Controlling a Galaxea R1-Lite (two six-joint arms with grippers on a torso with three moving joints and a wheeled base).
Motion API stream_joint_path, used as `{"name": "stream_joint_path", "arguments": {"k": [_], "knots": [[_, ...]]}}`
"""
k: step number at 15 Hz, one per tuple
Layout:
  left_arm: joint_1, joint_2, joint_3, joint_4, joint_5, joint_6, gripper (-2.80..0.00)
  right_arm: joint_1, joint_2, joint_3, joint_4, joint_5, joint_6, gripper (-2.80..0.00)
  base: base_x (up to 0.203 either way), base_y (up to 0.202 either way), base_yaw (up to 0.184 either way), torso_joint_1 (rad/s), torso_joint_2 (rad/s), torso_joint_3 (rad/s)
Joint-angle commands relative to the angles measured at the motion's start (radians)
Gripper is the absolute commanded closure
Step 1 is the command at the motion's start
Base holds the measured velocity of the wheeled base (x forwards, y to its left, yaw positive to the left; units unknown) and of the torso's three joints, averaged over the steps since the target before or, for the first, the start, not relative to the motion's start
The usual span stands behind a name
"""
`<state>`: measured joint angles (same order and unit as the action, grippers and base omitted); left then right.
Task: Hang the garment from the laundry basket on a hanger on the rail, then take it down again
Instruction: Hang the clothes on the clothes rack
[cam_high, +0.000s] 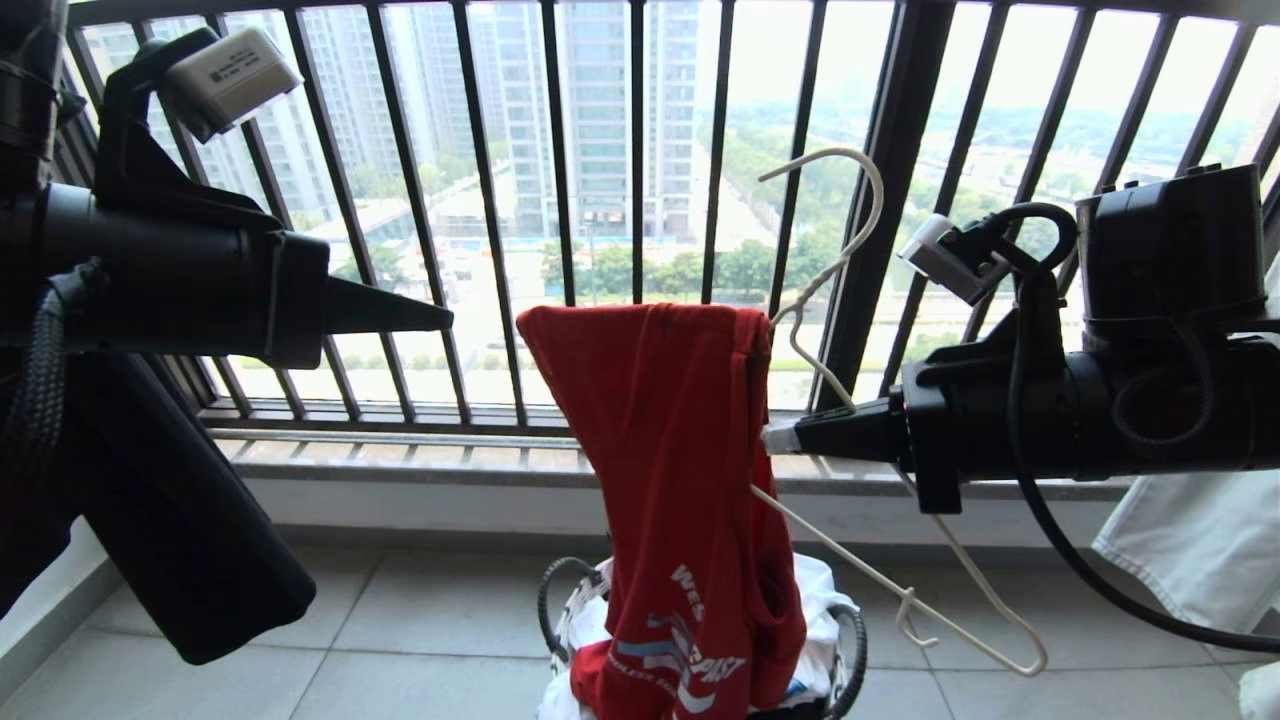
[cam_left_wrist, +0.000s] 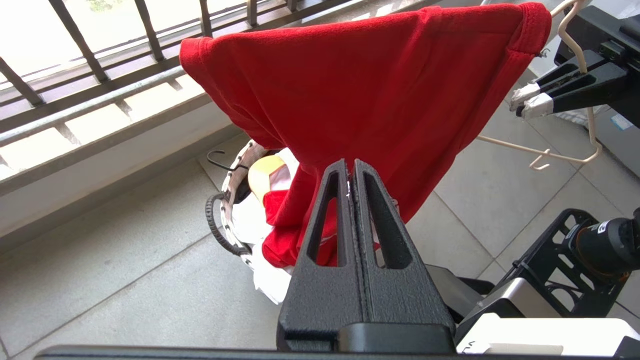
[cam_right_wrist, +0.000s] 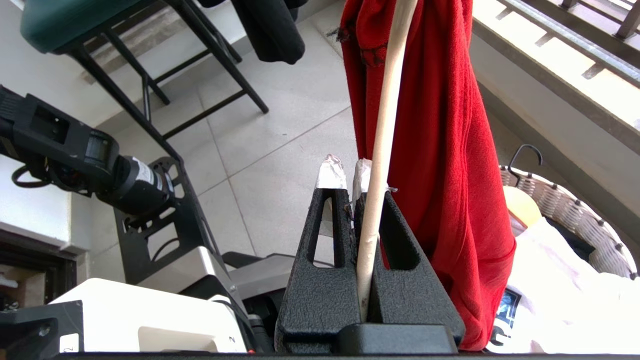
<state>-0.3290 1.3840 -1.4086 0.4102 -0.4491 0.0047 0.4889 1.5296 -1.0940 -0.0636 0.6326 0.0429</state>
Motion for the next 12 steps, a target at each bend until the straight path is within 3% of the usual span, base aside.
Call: {"name": "stream_joint_path", "arguments": {"k": [1,4,8,9,12], "knots": [[0.038,0.010,0.020,0.003,-0.048,0.039,0.00,0.002,0.027,-0.044,0.061,0.017,-0.058,0.00,0.000,0.000,0.000,0.000,0.00,0.000],[0.039,0.008,0.073,0.002,-0.184,0.107,0.00,0.000,0.068,-0.093,0.177,0.052,-0.153,0.00,0.000,0.000,0.000,0.000,0.00,0.000],[0.039,0.024,0.172,0.001,-0.406,0.255,0.00,0.005,0.082,-0.121,0.271,0.094,-0.302,0.00,0.000,0.000,0.000,0.000,0.00,0.000],[0.041,0.022,0.202,0.001,-0.460,0.304,-2.80,0.009,0.075,-0.122,0.292,0.123,-0.308,0.00,0.000,0.000,0.000,0.000,0.00,0.000],[0.079,0.022,0.267,0.004,-0.606,0.499,-2.80,0.023,0.063,-0.122,0.342,0.160,-0.314,0.00,0.000,0.000,0.000,0.000,0.00,0.000]]}}
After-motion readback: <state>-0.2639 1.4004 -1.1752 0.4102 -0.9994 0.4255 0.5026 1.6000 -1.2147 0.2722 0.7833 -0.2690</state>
